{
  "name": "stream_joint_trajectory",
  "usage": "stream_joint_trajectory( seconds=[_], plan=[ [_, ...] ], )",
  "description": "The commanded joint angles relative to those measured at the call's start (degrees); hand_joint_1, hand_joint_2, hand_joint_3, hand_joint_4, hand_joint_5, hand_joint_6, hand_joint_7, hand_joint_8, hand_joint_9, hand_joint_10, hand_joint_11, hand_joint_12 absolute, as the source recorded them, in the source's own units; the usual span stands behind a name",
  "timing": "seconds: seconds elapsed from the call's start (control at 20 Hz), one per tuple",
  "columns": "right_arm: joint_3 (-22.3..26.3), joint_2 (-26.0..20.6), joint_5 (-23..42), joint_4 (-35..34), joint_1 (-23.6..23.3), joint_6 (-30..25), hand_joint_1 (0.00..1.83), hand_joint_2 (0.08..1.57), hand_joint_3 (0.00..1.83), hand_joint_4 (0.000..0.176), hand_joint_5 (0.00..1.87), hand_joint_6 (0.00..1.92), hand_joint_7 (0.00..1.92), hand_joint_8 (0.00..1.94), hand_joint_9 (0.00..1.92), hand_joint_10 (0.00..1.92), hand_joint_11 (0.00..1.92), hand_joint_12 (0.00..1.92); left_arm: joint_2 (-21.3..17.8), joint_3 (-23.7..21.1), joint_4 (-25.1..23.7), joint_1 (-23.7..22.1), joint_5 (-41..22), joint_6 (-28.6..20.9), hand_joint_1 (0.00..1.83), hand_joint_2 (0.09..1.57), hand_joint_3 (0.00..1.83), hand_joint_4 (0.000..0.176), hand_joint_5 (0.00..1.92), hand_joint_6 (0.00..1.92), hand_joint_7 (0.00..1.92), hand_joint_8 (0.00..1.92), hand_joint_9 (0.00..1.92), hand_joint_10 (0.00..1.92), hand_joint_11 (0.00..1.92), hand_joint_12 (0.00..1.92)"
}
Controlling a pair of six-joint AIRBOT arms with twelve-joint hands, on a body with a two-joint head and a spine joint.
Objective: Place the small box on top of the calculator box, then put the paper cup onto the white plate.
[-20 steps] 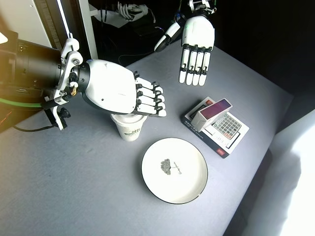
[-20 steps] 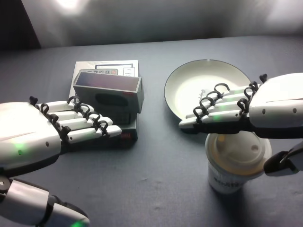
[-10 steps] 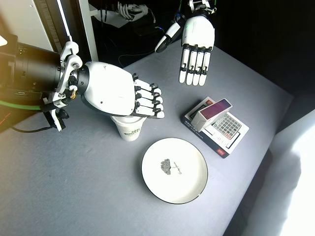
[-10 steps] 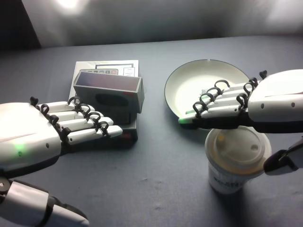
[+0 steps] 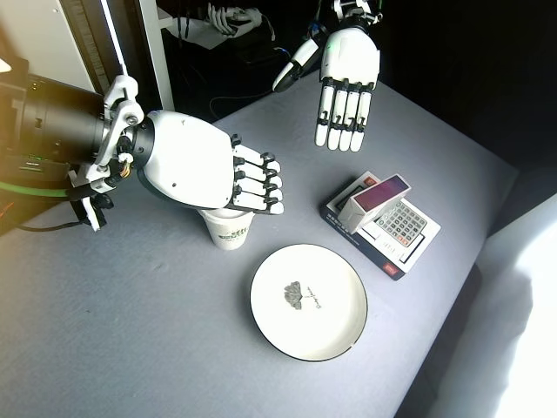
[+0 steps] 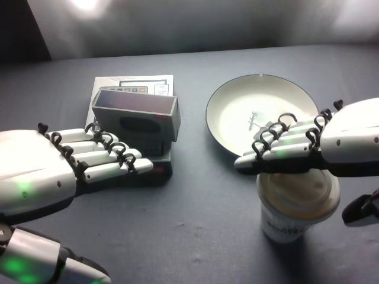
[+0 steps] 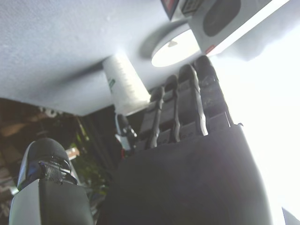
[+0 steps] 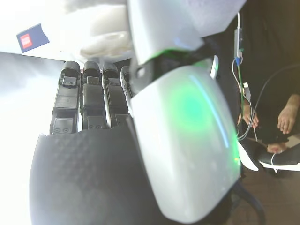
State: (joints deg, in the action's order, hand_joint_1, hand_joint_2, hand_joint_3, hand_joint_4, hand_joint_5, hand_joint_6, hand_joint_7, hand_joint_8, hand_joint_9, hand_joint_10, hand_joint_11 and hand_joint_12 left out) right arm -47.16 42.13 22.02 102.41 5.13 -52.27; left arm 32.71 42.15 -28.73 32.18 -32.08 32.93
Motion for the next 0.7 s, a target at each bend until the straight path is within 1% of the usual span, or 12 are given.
stream_joint_trajectory(
  seconds=[0.0, 0.05, 0.2, 0.25, 0.3, 0.45, 0.65],
  plan=[
    [0.02, -0.72, 0.16, -1.95, -0.60, -0.28, 1.46, 1.03, 0.01, 0.000, 0.00, 0.00, 0.00, 0.00, 0.00, 0.00, 0.00, 0.00, -0.71, 0.18, 1.53, -0.40, -5.20, 0.02, 0.10, 0.99, 0.00, 0.000, 0.00, 0.00, 0.04, 0.00, 0.06, 0.00, 0.00, 0.17],
    [0.02, -0.71, 0.33, -1.93, -0.49, -0.06, 1.47, 1.02, 0.00, 0.000, 0.00, 0.00, 0.00, 0.00, 0.00, 0.00, 0.00, 0.00, -0.71, 0.18, 1.53, -0.41, -5.15, 0.03, 0.10, 1.00, 0.00, 0.000, 0.00, 0.00, 0.02, 0.00, 0.05, 0.00, 0.00, 0.13],
    [-0.06, -0.35, 0.13, -1.93, 0.08, 1.93, 1.49, 1.02, 0.00, 0.000, 0.00, 0.00, 0.00, 0.00, 0.00, 0.00, 0.00, 0.00, -0.71, 0.21, 1.57, -0.41, -4.97, 0.20, 0.10, 1.00, 0.00, 0.000, 0.02, 0.00, 0.05, 0.01, 0.08, 0.01, 0.02, 0.15],
    [-0.22, -0.07, 0.12, -1.93, 0.11, 2.37, 1.50, 1.02, 0.00, 0.000, 0.00, 0.00, 0.00, 0.00, 0.00, 0.00, 0.00, 0.00, -0.73, 0.29, 1.66, -0.41, -4.97, 0.20, 0.12, 1.00, 0.00, 0.000, 0.04, 0.01, 0.08, 0.00, 0.10, 0.00, 0.00, 0.24],
    [-0.48, 0.22, 0.12, -1.93, 0.09, 2.58, 1.49, 1.02, 0.00, 0.000, 0.00, 0.00, 0.00, 0.00, 0.00, 0.00, 0.00, 0.00, -0.73, 0.36, 1.80, -0.41, -4.97, 0.24, 0.13, 1.00, 0.00, 0.000, 0.04, 0.01, 0.08, 0.00, 0.11, 0.00, 0.00, 0.26],
    [-1.44, 0.75, 0.15, -1.93, 0.59, 2.71, 1.52, 1.01, 0.00, 0.000, 0.00, 0.00, 0.00, 0.00, 0.00, 0.00, 0.00, 0.00, -0.73, 0.37, 2.05, -0.45, -4.97, 0.58, 0.13, 0.99, 0.00, 0.000, 0.06, 0.01, 0.10, 0.01, 0.11, 0.00, 0.00, 0.26],
    [-2.42, 1.80, 0.27, -1.94, 1.74, 3.03, 1.48, 1.02, 0.00, 0.000, 0.00, 0.00, 0.00, 0.00, 0.00, 0.00, 0.00, 0.00, -0.74, 0.34, 2.01, -0.44, -4.97, 0.63, 0.12, 1.00, 0.00, 0.000, 0.03, 0.00, 0.07, 0.00, 0.10, 0.00, 0.00, 0.25]
  ],
)
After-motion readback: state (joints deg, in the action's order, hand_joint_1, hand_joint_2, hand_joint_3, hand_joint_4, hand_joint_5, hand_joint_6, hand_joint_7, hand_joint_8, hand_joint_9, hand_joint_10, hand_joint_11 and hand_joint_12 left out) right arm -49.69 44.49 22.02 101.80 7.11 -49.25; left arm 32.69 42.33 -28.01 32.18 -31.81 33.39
